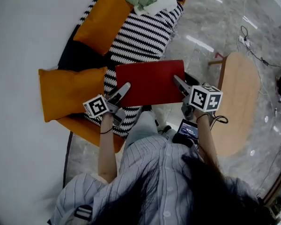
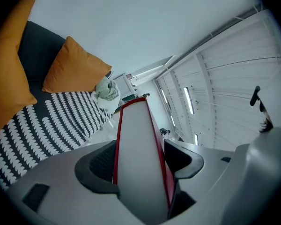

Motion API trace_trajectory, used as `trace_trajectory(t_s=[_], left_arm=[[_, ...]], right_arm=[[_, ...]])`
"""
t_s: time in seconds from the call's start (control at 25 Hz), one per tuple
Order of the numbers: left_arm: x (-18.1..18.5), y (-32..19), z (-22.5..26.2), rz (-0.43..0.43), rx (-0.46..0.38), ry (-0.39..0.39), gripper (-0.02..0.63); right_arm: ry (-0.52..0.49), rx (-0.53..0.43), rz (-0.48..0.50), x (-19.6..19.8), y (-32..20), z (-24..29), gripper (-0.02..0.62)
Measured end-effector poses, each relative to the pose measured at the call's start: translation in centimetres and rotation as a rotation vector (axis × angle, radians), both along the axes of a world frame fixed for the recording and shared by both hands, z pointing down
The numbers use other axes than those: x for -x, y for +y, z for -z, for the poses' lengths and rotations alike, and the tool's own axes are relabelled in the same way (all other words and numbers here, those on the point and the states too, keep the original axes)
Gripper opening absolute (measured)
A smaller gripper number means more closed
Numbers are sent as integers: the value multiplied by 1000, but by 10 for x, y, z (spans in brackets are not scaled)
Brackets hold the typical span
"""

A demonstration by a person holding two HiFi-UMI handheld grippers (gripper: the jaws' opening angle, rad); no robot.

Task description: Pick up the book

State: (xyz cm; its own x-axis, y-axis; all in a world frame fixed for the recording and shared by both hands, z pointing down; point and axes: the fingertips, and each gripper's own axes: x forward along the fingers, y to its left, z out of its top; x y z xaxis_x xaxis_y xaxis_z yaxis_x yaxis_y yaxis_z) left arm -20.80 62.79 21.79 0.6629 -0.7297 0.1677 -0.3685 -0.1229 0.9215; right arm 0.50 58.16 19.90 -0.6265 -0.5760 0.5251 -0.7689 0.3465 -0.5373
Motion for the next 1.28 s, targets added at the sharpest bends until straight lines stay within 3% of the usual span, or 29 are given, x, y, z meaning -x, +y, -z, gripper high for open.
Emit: trace_trajectory(t_s=[0.28,0.36,0.4,0.48,0.56,0.76,0.96,1.08,1.28], left_arm=[[-43,36,11,37,47,59,324],[-45,49,6,34,33,-34,324],[-50,55,7,38,25,-26,324],[-67,72,13,68,33,71,324],[-78,94,15,88,31,98,324],[-79,123,11,81,-13,-4,324],[-102,156,32,82,-8,26,324],[-105,161,31,58,-53,-31,324],[-108,160,24,38,-55,-36,324]], right_arm=[[-14,-3,12,-37,30,3,229],[-19,-4,21,-46,41,3,229],[-20,-6,25,-50,46,3,229],[-19,-17,34,-58,60,4,229],[-22,-33,44,-66,79,5,229],[-17,-58,61,-73,105,9,229],[-21,-63,56,-95,141,28,229],[-32,-79,44,-103,150,30,229],[-33,-79,18,-108,151,25,229]])
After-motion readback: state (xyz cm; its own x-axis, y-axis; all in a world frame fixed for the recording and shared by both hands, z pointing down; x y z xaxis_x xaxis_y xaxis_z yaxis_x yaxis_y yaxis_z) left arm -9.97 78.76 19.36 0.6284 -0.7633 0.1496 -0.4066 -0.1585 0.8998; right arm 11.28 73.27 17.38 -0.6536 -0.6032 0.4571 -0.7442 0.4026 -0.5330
